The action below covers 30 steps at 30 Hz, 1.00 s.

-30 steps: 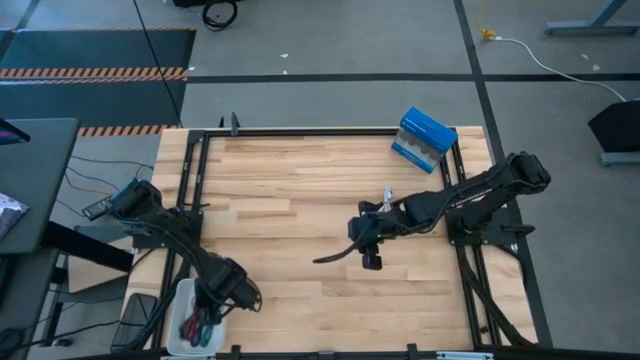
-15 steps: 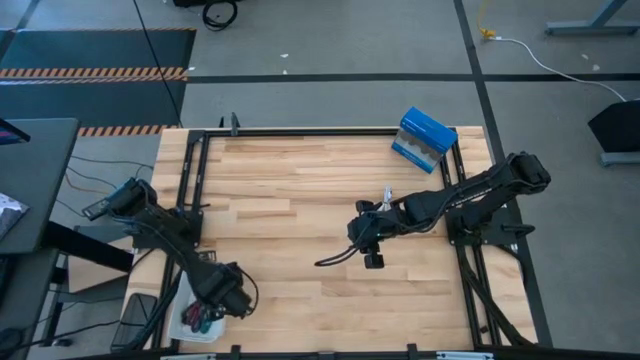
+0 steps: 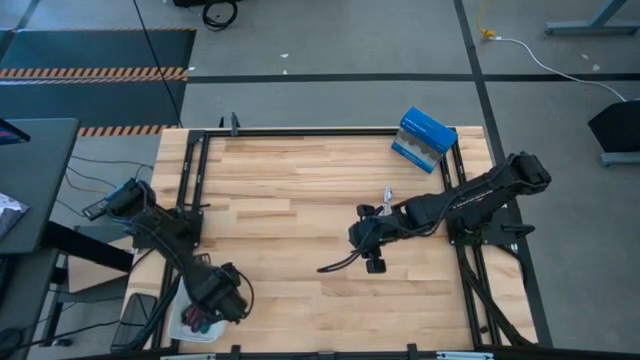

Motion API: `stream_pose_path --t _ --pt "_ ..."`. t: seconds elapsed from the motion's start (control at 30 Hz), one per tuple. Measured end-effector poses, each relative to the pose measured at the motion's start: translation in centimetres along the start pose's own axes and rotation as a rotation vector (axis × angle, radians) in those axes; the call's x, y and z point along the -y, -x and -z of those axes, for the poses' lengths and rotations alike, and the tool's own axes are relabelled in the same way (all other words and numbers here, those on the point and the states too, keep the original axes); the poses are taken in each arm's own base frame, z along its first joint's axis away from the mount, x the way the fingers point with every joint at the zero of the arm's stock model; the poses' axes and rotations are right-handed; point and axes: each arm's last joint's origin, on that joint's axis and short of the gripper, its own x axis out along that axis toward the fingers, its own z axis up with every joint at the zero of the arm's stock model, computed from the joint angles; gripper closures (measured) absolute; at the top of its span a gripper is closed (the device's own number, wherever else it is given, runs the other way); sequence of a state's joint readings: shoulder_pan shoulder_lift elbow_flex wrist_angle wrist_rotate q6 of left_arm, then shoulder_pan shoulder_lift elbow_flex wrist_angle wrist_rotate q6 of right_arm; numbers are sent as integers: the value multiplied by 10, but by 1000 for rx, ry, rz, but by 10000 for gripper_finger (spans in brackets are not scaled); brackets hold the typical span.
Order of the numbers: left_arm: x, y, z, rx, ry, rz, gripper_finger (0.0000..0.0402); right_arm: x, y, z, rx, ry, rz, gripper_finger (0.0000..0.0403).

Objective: Pick and place USB-C Cables
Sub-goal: Put the pink charger cable into the white bin, then put the white charger cable into the white bin

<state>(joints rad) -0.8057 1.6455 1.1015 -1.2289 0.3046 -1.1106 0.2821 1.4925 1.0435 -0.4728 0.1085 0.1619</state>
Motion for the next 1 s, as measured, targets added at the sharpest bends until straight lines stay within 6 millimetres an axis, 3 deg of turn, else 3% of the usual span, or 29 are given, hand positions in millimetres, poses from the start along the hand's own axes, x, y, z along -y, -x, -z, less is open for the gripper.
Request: stream_pose_path --t 0.13,0.3,0.47,0.67,0.83,1.0 --pt "-2 9 -2 5 49 25 148 0 0 0 0 5 0 247" --pt "0 50 1 164 22 66 170 10 -1 -1 1 -16 56 247" --pt "1 105 4 658 -11 28 195 29 0 3 -19 -157 300 247" --pt "3 160 8 1247 41 -99 219 45 -2 18 -130 -244 389 247" --pt "11 174 2 1531 40 -274 225 54 -11 35 -185 -286 396 247" --pt "10 165 -23 1567 51 -400 225 63 -18 54 -210 -466 446 247"
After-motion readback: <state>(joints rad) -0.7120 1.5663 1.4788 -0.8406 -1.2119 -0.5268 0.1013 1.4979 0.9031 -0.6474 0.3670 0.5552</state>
